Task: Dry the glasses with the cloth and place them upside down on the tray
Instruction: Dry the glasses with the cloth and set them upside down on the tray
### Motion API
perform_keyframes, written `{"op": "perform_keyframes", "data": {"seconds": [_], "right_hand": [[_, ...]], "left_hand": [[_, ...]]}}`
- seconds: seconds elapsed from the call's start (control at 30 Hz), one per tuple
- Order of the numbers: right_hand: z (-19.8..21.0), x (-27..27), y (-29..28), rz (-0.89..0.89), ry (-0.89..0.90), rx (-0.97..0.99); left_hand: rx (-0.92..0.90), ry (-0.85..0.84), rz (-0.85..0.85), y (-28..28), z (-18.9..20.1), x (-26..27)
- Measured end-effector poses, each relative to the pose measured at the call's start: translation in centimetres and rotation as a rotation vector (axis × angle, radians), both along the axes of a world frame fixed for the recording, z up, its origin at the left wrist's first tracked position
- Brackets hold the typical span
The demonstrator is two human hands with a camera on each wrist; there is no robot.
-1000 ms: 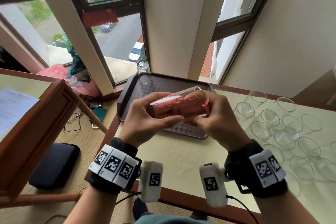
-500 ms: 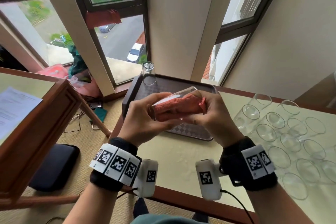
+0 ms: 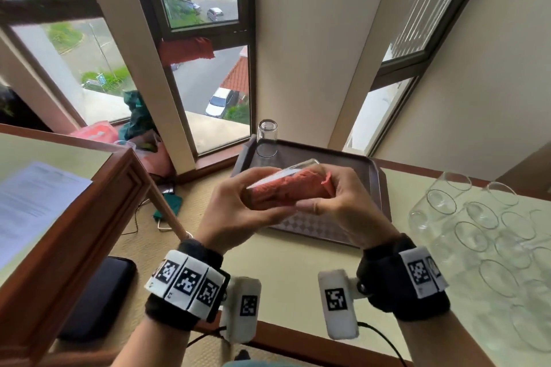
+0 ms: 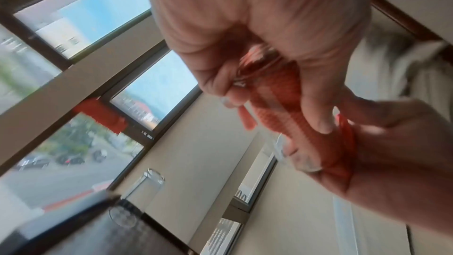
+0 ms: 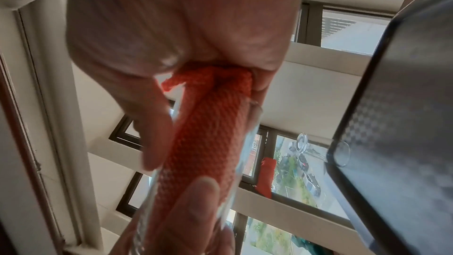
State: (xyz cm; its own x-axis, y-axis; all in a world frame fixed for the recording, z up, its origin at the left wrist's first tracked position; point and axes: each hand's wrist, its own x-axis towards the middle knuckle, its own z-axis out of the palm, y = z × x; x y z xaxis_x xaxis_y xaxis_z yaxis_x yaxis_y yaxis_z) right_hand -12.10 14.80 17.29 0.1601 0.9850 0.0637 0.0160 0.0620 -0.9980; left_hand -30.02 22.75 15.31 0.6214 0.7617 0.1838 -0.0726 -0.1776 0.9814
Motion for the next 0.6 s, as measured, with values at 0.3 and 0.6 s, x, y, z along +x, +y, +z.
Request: {"op": "perform_keyframes", "data": {"seconds": [0.3, 0.6], "right_hand": [[0.4, -1.9, 1.4, -0.091, -0.003, 0.121], [0.7, -0.1, 0.4, -0.055, -0.021, 0.069]], "left_hand": [[-0.268, 0.035, -0.169, 2.5, 0.7, -1.6], [0.439, 0.116, -0.015, 2.3, 0.8, -0.3]]}}
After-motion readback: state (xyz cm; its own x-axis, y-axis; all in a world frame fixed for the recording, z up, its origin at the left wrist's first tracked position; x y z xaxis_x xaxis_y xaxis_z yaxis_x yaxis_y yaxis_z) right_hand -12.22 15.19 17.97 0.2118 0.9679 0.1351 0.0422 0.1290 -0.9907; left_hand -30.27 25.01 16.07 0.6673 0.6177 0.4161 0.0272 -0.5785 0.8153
